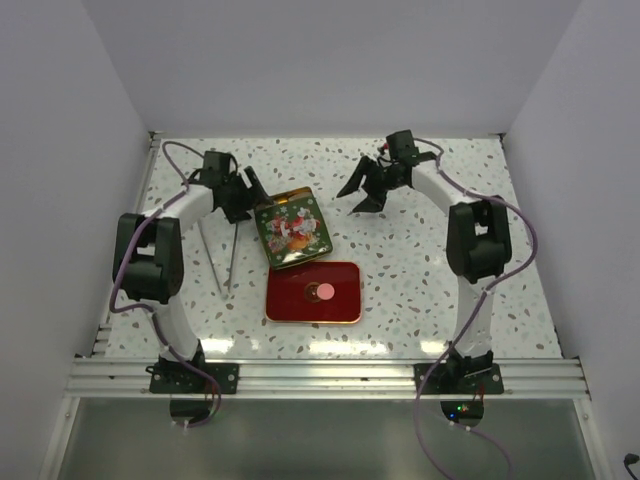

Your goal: Pack the cookies

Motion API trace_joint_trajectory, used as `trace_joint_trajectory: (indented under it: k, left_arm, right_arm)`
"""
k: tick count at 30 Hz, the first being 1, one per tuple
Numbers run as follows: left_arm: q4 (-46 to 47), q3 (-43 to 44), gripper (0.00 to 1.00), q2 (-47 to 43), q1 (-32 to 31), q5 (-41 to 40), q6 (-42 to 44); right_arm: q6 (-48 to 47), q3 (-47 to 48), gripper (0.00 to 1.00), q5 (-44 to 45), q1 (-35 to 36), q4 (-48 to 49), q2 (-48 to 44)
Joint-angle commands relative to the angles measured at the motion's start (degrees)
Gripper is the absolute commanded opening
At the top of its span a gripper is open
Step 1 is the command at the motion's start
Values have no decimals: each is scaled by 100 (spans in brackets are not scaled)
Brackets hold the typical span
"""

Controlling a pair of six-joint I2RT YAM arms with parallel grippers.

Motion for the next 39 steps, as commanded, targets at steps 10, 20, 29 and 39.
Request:
trace_joint_trajectory:
  k: [10, 20, 29, 39]
  left_arm:
    - [-171, 564, 84, -109, 268, 68, 296]
    - [-592, 1662, 86, 549, 285, -28, 498]
    - [-752, 2639, 87, 1621, 294, 147, 507]
    - [-233, 3156, 88, 2342, 294, 894, 340]
  right_arm:
    - [-376, -1873, 47, 242, 870, 21, -1963]
    - [-350, -2375, 28, 523, 1626, 223, -1894]
    - [-350, -2340, 24, 594, 1960, 390, -1569]
    - [-508, -2164, 22, 699, 2057, 513, -1051]
